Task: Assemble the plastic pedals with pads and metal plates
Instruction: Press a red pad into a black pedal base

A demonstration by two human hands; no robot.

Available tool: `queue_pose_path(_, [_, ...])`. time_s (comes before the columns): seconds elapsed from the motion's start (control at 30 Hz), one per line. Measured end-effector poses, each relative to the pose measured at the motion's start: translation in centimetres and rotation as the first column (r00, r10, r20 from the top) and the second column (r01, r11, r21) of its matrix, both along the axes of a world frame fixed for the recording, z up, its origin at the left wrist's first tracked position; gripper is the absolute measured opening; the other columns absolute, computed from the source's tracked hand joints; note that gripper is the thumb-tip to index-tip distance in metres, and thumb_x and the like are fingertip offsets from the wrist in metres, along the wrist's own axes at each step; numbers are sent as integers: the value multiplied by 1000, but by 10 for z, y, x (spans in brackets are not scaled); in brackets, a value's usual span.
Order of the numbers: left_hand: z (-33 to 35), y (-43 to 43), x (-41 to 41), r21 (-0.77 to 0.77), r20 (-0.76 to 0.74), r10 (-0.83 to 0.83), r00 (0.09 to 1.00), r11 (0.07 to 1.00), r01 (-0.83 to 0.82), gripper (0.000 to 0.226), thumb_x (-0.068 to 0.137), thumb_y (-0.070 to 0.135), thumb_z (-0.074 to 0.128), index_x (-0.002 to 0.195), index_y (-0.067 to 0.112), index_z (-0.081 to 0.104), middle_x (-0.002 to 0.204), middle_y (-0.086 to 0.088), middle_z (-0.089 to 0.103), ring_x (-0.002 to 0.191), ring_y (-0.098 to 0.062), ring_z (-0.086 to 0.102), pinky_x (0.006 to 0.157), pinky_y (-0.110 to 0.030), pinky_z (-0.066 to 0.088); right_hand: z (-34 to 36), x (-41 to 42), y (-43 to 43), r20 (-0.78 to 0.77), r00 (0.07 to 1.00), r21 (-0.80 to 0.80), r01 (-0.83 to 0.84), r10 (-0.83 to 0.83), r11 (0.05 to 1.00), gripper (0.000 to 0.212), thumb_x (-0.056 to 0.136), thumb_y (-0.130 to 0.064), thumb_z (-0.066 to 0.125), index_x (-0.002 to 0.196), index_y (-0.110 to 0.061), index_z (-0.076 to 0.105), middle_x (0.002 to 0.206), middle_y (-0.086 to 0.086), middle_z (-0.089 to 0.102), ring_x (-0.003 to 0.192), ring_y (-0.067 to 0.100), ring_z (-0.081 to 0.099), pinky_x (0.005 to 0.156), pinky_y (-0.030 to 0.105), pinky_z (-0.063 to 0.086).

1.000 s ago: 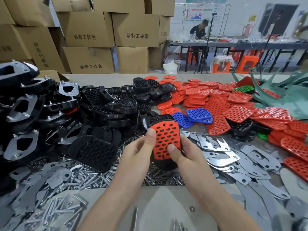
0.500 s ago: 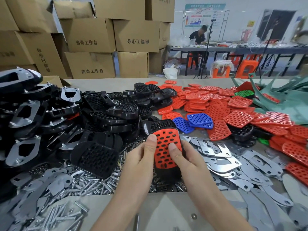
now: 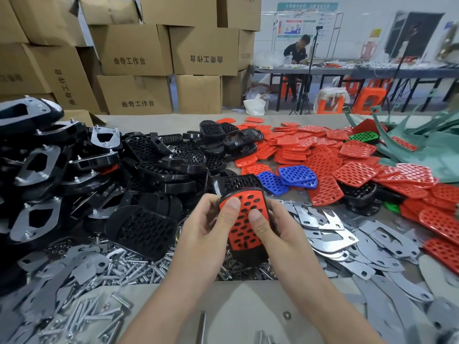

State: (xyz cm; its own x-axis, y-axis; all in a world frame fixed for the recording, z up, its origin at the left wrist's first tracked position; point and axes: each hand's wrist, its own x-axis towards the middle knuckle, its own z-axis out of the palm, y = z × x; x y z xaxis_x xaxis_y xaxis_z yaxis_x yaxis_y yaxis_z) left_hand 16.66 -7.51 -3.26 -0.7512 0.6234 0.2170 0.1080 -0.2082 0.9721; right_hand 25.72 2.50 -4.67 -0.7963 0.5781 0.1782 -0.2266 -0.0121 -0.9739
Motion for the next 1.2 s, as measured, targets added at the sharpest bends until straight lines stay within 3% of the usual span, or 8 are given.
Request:
queue_pose_path(0.13, [-5, 2, -4, -18, 68, 8, 998, 1000, -7, 38, 81, 58, 60, 94, 24, 72, 95, -4, 75, 91, -17, 70, 89, -44, 58, 2, -3, 0, -18, 999, 14, 29, -29, 999, 34, 87, -38, 65, 114, -18, 70, 99, 2, 78, 88, 12, 74, 66, 24, 59])
queue_pose_path(0.23, [-4, 3, -2, -20, 142, 12, 990, 1000, -10, 48, 79, 62, 61, 101, 21, 74, 103, -4, 76, 102, -24, 71, 99, -52, 53, 2, -4, 1, -11, 999, 6, 50, -50, 999, 33, 84, -42, 65, 107, -19, 73, 94, 1, 79, 83, 12, 75, 65, 22, 58])
queue_pose_path(0.4, [-1, 4, -3, -18, 184, 97, 978, 995, -96, 45, 80, 53, 60, 83, 9, 61, 81, -5, 66, 79, -20, 60, 92, -62, 49, 0, -1, 1, 17, 1000, -2, -15, 15, 1000, 30, 86, -46, 64, 100, -21, 74, 88, -3, 79, 77, 6, 75, 61, 16, 56])
queue_pose_path(0.57, [-2, 6, -1, -9, 206, 127, 970, 992, -128, 43, 91, 54, 63, 96, 11, 70, 98, -10, 75, 96, -29, 71, 96, -58, 53, -3, -4, 1, -6, 990, -150, -140, 141, 979, 21, 93, -37, 62, 108, -30, 75, 110, 9, 78, 100, 24, 74, 89, 50, 59])
queue_pose_path(0.73, [-5, 3, 6, -32, 61, 59, 996, 998, -57, 35, 91, 45, 55, 101, 15, 71, 93, 4, 78, 88, -8, 73, 71, -16, 54, -6, -7, 3, -124, 990, -261, -100, 69, 960, 24, 92, -29, 63, 110, -22, 77, 114, 12, 77, 106, 25, 74, 82, 34, 61])
queue_pose_path(0.83, [-5, -2, 7, -103, -61, -26, 998, 995, 20, 26, 97, 35, 52, 106, 19, 71, 97, 10, 77, 88, 1, 70, 71, -9, 48, -5, -7, 6, -189, 982, -320, -81, 20, 944, 30, 90, -27, 58, 111, -18, 77, 116, 14, 76, 106, 23, 74, 81, 28, 60])
queue_pose_path(1.03, [-4, -1, 5, -139, -128, 37, 991, 989, -55, 22, 103, 19, 53, 99, 19, 75, 84, 13, 76, 75, 3, 68, 67, -10, 48, -2, -6, 9, -203, 976, -368, -150, 78, 918, 34, 93, -24, 55, 119, -11, 71, 119, 15, 75, 111, 25, 72, 84, 29, 60])
queue_pose_path(1.2, [-7, 0, 1, -124, -72, 67, 995, 989, -75, 23, 101, 29, 56, 95, 35, 78, 93, -8, 77, 89, -22, 72, 88, -42, 56, -5, -2, 13, -122, 988, -212, -121, 97, 970, 31, 96, -9, 59, 116, -27, 76, 120, 7, 75, 115, 23, 71, 99, 41, 56])
